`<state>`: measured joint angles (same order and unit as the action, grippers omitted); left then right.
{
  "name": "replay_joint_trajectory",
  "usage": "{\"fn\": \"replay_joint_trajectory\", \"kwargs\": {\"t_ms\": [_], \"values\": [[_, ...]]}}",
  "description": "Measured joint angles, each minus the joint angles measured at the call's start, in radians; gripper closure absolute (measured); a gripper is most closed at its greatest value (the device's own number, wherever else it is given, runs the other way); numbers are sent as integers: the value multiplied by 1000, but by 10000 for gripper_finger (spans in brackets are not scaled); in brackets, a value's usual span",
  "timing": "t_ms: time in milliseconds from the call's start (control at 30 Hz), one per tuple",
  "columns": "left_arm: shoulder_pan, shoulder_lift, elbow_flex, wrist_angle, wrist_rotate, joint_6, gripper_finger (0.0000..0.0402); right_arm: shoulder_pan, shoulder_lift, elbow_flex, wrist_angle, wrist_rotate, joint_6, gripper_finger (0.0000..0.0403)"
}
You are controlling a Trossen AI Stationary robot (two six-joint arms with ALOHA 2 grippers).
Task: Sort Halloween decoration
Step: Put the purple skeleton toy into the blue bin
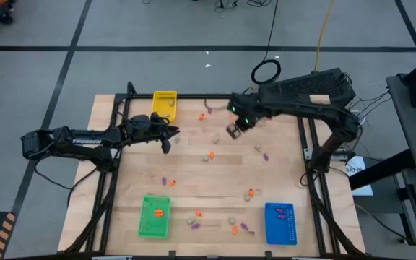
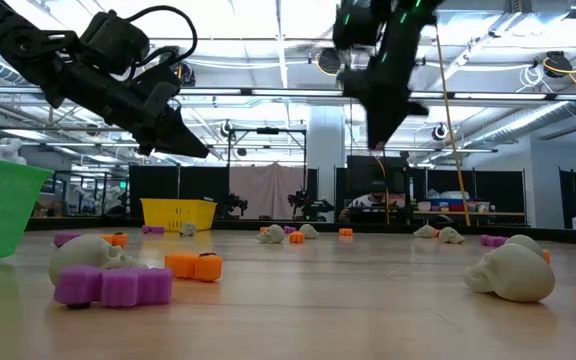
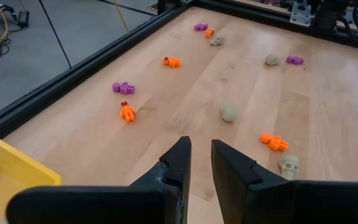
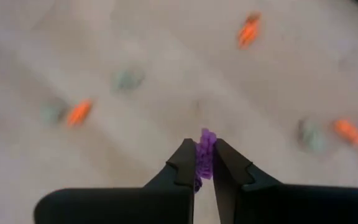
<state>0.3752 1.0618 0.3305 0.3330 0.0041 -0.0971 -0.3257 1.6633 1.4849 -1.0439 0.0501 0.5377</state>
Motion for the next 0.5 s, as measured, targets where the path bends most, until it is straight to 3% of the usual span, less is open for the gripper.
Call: {"fn": "replay_joint_trajectory", "kwargs": {"t_ms": [233, 500], "values": [[-11, 0, 0, -1, -9, 0, 341, 366, -84, 1, -217, -2, 269, 394], [-11, 0, 0, 2, -10, -2, 341, 786, -66, -1, -253, -29, 703, 394]]}}
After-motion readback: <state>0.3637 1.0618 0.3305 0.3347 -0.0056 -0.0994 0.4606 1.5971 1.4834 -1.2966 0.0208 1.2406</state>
